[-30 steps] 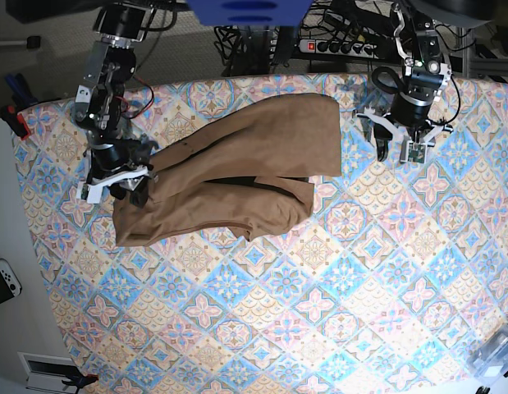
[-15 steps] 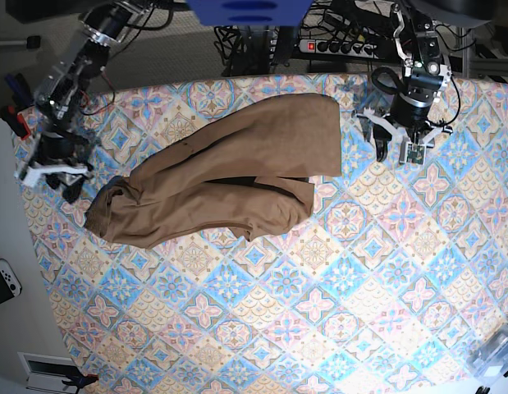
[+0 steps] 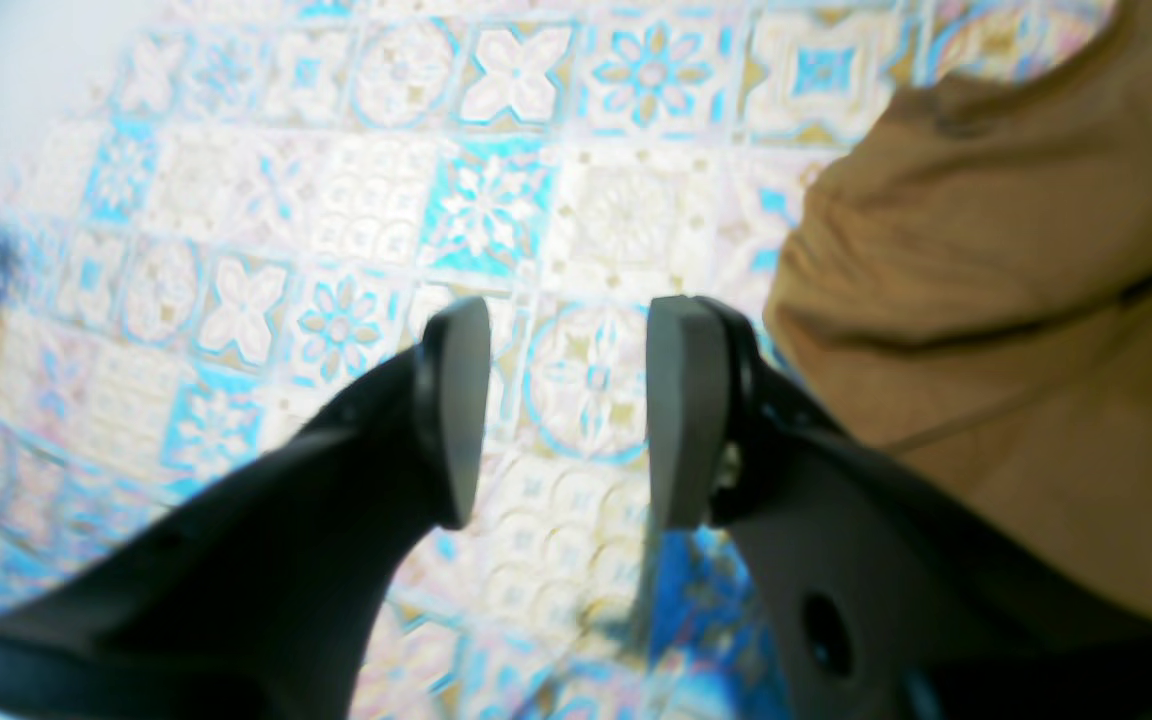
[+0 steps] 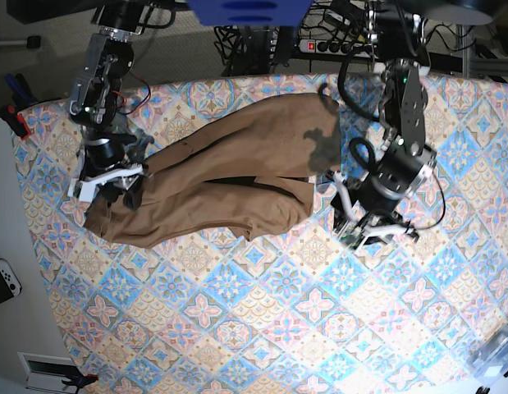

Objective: Layout the t-shirt on the table in an organized manner, then fold the t-shirt properly
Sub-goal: 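Grasp the shirt with the left gripper and pull it toward the right gripper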

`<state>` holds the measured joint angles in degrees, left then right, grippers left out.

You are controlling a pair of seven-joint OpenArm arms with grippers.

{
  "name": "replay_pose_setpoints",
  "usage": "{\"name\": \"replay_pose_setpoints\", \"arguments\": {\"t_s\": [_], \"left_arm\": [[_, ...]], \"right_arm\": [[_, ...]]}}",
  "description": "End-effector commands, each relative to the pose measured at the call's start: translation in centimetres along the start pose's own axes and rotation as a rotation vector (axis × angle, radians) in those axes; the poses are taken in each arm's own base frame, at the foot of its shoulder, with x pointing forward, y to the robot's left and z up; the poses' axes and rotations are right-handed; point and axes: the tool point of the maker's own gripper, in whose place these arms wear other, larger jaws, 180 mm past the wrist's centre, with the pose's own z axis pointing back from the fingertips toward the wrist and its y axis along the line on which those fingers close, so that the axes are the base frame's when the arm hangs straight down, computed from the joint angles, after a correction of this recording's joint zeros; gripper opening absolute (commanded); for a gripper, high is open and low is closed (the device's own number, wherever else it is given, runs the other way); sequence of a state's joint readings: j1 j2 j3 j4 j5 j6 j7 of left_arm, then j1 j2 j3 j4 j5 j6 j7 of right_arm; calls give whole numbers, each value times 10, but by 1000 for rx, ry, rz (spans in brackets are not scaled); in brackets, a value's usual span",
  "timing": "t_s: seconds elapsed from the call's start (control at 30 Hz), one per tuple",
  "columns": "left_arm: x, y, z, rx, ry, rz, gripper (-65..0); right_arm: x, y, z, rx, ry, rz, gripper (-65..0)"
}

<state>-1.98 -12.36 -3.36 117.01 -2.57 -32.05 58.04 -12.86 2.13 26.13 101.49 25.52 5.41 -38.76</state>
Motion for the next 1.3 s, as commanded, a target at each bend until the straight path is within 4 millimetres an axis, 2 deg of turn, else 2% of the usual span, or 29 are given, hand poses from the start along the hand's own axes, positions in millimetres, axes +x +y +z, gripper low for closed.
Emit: {"name": "replay_pose_setpoints", "arguments": {"t_s": [0.0, 0.07, 0.17, 0.27, 0.43, 0.63, 0.77, 0.83, 0.9, 0.93, 0.97, 1.07, 1.13, 1.2, 1.27], "left_arm": [[9, 7, 0, 11, -12, -19, -394], [4, 8, -11, -17, 56, -51, -394], [-6, 1, -39, -93, 161, -99, -394], [-14, -10, -60, -160, 215, -126, -394], [-4, -32, -80, -247, 225, -128, -394], [-2, -79, -103, -377, 241, -135, -400], [-14, -109, -111, -453, 268, -178, -405], [-13, -123, -114, -483, 261, -172, -458], [-15, -128, -117, -497, 260, -162, -554], [-17, -131, -118, -505, 263, -158, -624], [-17, -130, -121, -509, 268, -154, -650], [-7, -130, -128, -521, 273, -149, -650], [8, -126, -129, -513, 243, -147, -650], [35, -119, -128, -490, 184, -158, -650], [70, -111, -123, -458, 100, -176, -650]], "right_arm": [[11, 1, 2, 9, -34, 10, -333], [10, 2, 2, 10, -31, 10, -333], [8, -1, 4, 3, -26, 9, -333], [-7, -7, 11, -12, 6, 8, -333], [-12, -9, 13, -16, 17, 8, -333], [-10, -8, 14, -15, 14, 10, -333], [-10, -8, 14, -14, 12, 11, -333], [-10, -8, 14, -14, 12, 11, -333], [-10, -8, 14, -15, 14, 11, -333], [-10, -8, 14, -15, 14, 11, -333], [-10, -8, 14, -15, 14, 11, -333], [-10, -8, 14, -15, 14, 11, -333], [-10, -8, 14, -15, 14, 11, -333], [-10, -8, 14, -15, 14, 11, -333], [-11, -8, 14, -15, 15, 10, -333]]}}
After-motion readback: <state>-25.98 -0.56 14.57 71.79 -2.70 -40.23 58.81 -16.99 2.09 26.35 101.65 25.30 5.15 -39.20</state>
